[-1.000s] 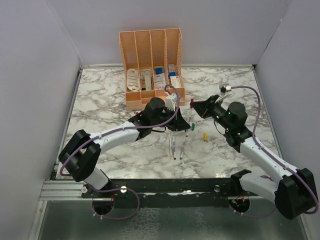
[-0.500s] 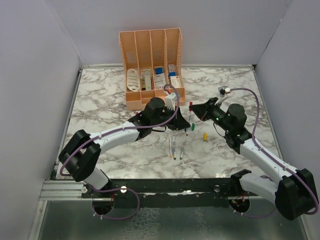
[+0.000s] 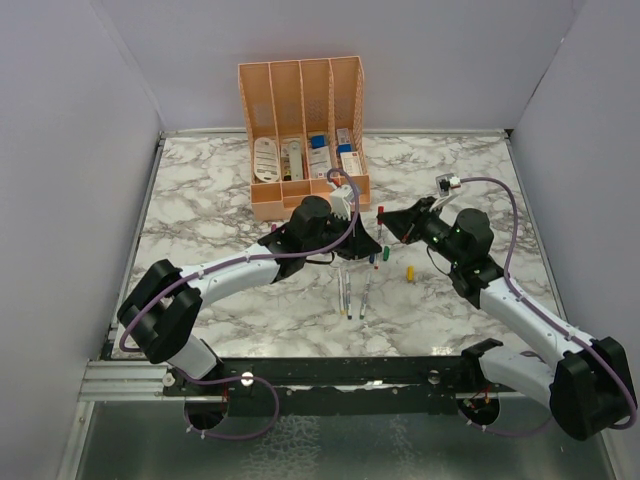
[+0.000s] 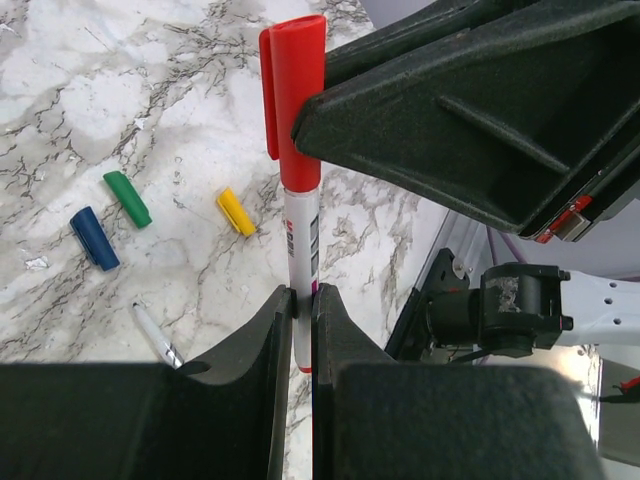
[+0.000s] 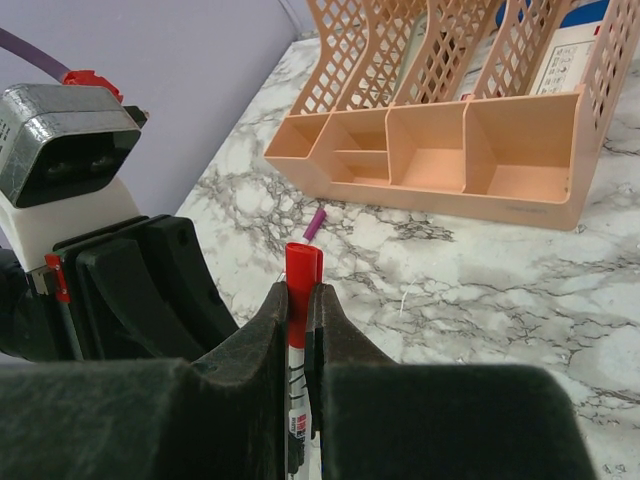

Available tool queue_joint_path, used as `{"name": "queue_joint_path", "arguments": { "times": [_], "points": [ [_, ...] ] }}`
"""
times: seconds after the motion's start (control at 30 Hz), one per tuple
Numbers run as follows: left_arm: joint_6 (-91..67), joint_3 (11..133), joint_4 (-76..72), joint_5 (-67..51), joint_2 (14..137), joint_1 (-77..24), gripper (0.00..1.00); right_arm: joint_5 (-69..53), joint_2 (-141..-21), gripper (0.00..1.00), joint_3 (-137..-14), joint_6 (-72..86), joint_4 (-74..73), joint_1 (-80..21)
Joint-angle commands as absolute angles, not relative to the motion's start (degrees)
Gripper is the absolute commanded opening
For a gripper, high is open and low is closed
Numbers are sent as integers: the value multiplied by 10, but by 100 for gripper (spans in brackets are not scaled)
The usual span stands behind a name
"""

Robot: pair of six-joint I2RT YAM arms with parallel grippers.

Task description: Insert the pens into the pen caps

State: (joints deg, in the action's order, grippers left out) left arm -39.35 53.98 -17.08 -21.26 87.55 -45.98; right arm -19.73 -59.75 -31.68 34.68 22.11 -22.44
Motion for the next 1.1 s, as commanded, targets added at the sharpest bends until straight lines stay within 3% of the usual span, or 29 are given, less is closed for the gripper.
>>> {"name": "queue_joint_path", "arguments": {
  "times": [0.0,0.4,1.07],
  "points": [
    [-393,573,-224,-149,846,-451,0,-248,-602,1,-304,335,172,-228],
    [-375,610,-226,-136,844,-430,0,-251,-628,1,-324,257,70,-235],
    [-375,620,-222,-162,861,-411,0,-216,-637,1,-337,243,59,-254]
  ]
}}
